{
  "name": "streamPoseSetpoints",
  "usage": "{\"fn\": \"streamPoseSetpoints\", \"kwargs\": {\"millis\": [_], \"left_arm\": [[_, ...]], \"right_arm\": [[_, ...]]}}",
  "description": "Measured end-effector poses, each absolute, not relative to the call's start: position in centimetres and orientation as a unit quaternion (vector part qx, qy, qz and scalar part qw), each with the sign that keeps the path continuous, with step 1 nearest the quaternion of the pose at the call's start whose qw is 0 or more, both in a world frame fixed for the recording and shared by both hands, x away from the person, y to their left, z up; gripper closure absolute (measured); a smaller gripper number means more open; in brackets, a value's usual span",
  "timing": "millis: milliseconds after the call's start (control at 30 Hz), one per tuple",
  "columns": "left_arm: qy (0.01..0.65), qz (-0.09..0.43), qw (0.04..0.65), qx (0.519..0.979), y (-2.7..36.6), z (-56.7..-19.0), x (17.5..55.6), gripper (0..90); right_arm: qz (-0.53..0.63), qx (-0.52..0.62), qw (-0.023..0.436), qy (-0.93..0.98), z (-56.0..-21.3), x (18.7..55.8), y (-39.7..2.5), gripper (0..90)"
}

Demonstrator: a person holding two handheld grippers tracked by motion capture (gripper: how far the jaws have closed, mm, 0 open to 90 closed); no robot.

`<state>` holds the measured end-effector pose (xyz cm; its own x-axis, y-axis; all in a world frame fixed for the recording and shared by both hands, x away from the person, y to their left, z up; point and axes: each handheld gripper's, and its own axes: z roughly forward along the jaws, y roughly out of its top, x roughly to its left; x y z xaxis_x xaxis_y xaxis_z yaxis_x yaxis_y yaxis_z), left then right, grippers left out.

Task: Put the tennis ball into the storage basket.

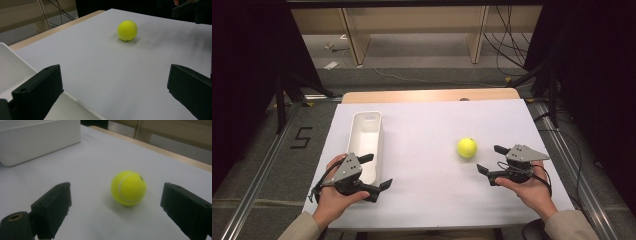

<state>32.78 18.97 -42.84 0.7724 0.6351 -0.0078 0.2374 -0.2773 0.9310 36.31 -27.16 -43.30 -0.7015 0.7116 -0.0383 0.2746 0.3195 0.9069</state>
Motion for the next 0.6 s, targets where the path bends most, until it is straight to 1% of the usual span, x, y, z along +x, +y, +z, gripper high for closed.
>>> {"fn": "streamPoseSetpoints", "kwargs": {"millis": [167, 600], "left_arm": [[0.28, 0.187, 0.532, 0.777, 19.0, -42.8, 32.8, 0.0], [0.28, 0.188, 0.531, 0.777, 19.0, -42.8, 32.8, 0.0]], "right_arm": [[0.479, 0.321, 0.222, 0.786, -43.5, 37.1, -26.9, 7.1], [0.46, 0.331, 0.216, 0.795, -44.4, 40.5, -25.4, 4.8]]}}
